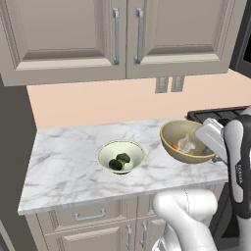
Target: Place the bowl containing the garlic and shrimp in the microwave. Close the microwave door and press the start button to microwave the meal.
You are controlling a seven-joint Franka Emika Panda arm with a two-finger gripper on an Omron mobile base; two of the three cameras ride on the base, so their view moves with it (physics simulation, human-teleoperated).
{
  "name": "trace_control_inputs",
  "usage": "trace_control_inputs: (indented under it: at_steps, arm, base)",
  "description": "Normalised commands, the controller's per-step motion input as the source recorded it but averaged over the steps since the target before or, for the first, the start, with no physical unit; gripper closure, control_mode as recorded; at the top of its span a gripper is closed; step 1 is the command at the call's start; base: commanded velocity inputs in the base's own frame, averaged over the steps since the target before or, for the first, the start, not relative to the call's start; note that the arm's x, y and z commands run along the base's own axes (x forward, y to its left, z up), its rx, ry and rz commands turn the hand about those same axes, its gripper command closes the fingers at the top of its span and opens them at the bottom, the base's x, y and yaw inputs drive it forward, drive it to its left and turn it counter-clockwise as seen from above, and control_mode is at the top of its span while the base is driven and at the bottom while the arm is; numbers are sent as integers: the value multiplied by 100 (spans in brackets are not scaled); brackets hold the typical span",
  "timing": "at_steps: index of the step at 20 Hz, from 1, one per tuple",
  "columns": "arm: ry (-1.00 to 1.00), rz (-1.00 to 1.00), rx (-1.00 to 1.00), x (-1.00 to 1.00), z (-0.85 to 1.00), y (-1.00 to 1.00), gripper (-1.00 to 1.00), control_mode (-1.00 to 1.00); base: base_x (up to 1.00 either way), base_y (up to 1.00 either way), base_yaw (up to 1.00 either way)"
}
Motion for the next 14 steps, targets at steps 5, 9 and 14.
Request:
trace_control_inputs:
  at_steps: [5,9,14]
  arm:
    - [0,0,0,0,0,0,100,-100]
    - [0,0,0,0,0,0,100,-100]
    - [0,0,0,0,0,0,100,100]
  base:
    - [0,0,0]
    - [0,0,0]
    - [-24,2,4]
